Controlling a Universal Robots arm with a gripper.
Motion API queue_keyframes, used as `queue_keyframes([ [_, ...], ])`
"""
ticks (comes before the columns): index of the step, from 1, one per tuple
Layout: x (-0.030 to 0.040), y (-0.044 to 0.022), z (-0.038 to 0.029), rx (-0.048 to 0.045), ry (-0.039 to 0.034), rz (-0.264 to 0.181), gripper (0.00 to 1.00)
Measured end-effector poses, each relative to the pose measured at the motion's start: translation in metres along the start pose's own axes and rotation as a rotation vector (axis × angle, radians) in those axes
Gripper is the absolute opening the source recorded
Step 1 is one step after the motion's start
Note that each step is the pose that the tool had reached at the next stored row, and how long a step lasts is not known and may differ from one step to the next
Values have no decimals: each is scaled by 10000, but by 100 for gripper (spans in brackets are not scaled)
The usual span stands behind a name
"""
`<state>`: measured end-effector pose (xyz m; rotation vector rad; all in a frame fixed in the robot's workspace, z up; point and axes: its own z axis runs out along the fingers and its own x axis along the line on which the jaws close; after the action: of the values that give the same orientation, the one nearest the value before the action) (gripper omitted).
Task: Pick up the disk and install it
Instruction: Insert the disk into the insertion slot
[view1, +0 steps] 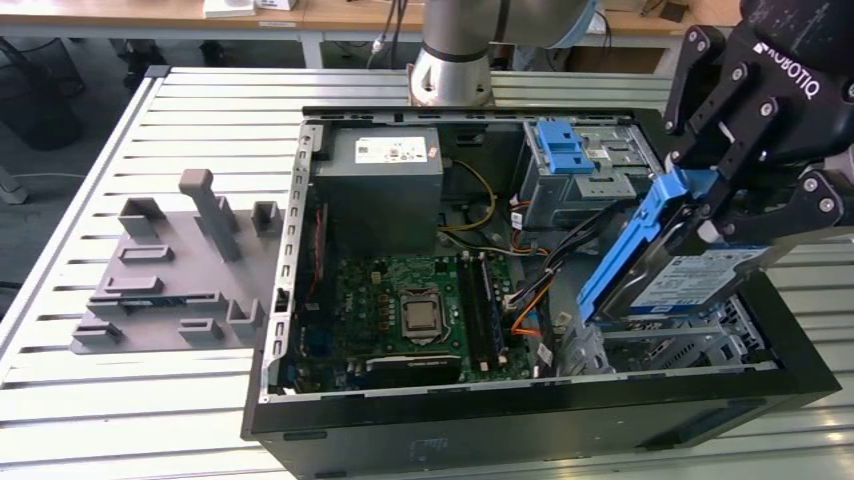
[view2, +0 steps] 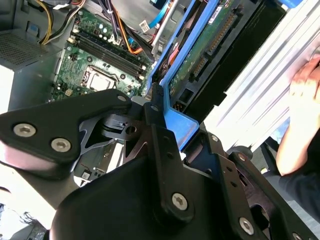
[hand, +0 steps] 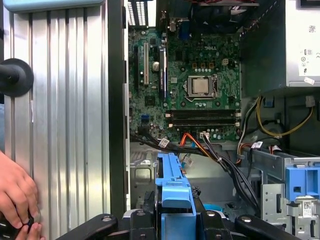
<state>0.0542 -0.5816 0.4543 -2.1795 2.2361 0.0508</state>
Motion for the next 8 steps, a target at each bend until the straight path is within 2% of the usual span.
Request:
queue_keyframes([
  [4, 0, -46, 16, 0, 1, 0, 36],
  [8, -1, -65, 29, 0, 1, 0, 36],
])
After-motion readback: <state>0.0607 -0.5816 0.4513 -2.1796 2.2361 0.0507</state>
